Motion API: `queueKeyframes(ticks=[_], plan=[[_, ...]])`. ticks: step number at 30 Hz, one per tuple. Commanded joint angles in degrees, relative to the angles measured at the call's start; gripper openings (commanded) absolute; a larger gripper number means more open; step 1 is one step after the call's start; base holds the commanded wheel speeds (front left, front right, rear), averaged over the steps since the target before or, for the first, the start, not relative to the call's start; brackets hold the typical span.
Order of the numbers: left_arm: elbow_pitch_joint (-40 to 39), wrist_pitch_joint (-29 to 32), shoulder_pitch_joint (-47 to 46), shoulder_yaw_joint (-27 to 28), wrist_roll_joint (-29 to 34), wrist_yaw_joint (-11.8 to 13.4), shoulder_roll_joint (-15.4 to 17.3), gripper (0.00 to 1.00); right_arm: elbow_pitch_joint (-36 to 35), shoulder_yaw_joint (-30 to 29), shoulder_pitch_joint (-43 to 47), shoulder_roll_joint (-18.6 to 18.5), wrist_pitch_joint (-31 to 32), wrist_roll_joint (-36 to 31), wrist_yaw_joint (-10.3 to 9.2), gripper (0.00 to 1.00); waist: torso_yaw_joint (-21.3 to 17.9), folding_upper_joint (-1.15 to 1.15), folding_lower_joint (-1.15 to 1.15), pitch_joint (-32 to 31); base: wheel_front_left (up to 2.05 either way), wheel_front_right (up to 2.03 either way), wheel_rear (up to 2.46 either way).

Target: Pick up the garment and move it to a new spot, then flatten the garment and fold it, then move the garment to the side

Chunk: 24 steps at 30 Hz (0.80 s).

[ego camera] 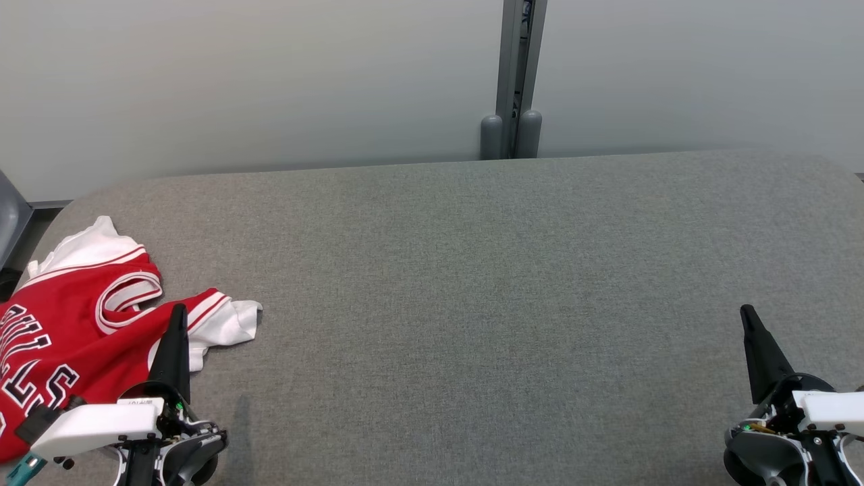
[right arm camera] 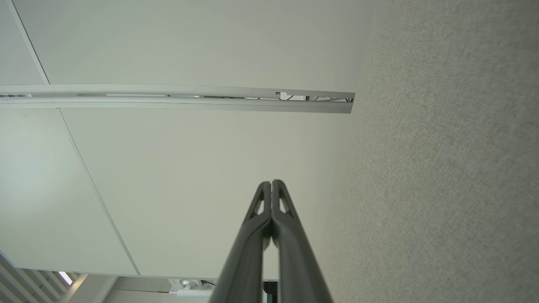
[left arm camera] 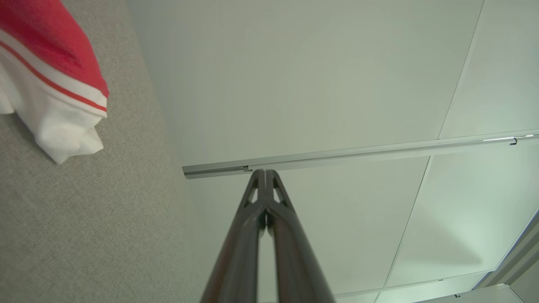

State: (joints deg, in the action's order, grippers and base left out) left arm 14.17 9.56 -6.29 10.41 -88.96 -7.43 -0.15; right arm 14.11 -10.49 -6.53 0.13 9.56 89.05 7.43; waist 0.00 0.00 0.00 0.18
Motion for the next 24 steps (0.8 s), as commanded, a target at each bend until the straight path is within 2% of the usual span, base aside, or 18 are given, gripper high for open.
queueKeyframes(ticks=[1, 24], plan=[[-0.1, 0.2, -1.0, 0.3, -0.1, -0.2, 0.4, 0.0, 0.0, 0.0, -0.4, -0.3, 0.2, -0.1, 0.25, 0.0, 0.0, 0.0, 0.0, 0.0, 0.0, 0.0, 0.0], [-0.1, 0.2, -1.0, 0.3, -0.1, -0.3, 0.4, 0.0, 0.0, -0.1, -0.4, -0.3, 0.2, -0.1, 0.25, 0.0, 0.0, 0.0, 0.0, 0.0, 0.0, 0.0, 0.0]])
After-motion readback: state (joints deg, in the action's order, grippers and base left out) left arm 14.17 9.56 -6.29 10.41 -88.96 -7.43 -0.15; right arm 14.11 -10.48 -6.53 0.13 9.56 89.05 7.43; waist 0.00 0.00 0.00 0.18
